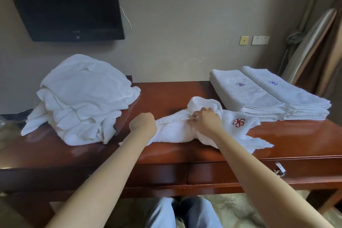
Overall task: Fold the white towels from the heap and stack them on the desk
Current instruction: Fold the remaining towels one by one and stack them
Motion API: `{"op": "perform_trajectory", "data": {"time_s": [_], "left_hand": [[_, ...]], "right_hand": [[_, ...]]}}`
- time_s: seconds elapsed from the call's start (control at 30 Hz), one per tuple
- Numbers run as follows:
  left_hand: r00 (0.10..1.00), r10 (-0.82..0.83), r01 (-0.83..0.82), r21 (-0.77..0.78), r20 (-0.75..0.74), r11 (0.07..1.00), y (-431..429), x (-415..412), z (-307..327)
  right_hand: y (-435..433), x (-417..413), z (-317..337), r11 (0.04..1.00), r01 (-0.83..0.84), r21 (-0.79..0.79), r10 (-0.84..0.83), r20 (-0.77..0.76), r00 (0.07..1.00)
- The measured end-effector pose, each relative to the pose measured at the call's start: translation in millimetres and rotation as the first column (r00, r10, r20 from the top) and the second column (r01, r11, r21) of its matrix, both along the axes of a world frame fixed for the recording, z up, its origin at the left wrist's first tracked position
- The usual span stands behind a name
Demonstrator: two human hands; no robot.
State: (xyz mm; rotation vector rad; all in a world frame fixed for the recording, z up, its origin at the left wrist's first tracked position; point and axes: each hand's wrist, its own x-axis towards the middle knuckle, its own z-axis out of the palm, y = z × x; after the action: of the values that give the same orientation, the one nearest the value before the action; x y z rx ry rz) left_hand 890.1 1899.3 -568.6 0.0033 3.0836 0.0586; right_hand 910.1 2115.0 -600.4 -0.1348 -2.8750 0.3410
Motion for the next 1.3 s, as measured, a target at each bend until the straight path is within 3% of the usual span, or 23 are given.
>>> {"op": "perform_trajectory", "data": {"time_s": [0.1, 0.17, 0.3, 0.37, 0.43, 0.53, 0.7, 0.87, 1.03, 1.13, 1.3], "left_hand": [[0.997, 0.070, -0.075, 0.205, 0.032, 0.976, -2, 8, 6], [0.996, 0.087, -0.078, 0.402, -0.003, 0.912, -5, 13, 9], [0.964, 0.144, 0.060, 0.714, -0.222, 0.698, -5, 24, 20], [0.938, 0.177, 0.169, 0.837, -0.299, 0.521, 1, 33, 33], [0.912, 0.230, 0.240, 0.896, -0.340, 0.374, 6, 42, 52], [0.840, 0.311, 0.362, 0.886, -0.445, 0.290, 13, 57, 87], [0.643, 0.367, 0.565, 0.740, -0.672, 0.365, 10, 84, 152], [0.370, 0.223, 0.699, 0.428, -0.902, 0.573, -2, 111, 195], [0.214, 0.022, 0.727, 0.174, -0.977, 0.664, -3, 141, 240], [0.178, -0.047, 0.679, 0.088, -0.983, 0.729, -4, 157, 271], [0.073, -0.095, 0.655, -0.024, -0.993, 0.755, -9, 171, 304]], "right_hand": [[3, 9, 9, 0.997, 0.017, -0.076, -0.018, -0.008, 1.000], [2, 16, 17, 0.990, 0.047, -0.131, -0.057, -0.077, 0.995], [-4, 31, 45, 0.944, 0.106, -0.312, -0.170, -0.185, 0.968], [-7, 41, 65, 0.920, 0.149, -0.361, -0.249, -0.247, 0.936], [-10, 50, 88, 0.887, 0.140, -0.441, -0.301, -0.320, 0.898], [-15, 63, 126, 0.808, 0.046, -0.588, -0.351, -0.418, 0.838], [-21, 90, 188, 0.764, -0.171, -0.622, -0.379, -0.647, 0.662], [-27, 121, 242, 0.769, -0.335, -0.545, -0.349, -0.796, 0.495], [-36, 151, 291, 0.821, -0.423, -0.384, -0.272, -0.913, 0.303], [-40, 171, 316, 0.874, -0.415, -0.253, -0.201, -0.966, 0.165], [-41, 192, 344, 0.902, -0.408, -0.140, -0.124, -0.990, 0.065]]}}
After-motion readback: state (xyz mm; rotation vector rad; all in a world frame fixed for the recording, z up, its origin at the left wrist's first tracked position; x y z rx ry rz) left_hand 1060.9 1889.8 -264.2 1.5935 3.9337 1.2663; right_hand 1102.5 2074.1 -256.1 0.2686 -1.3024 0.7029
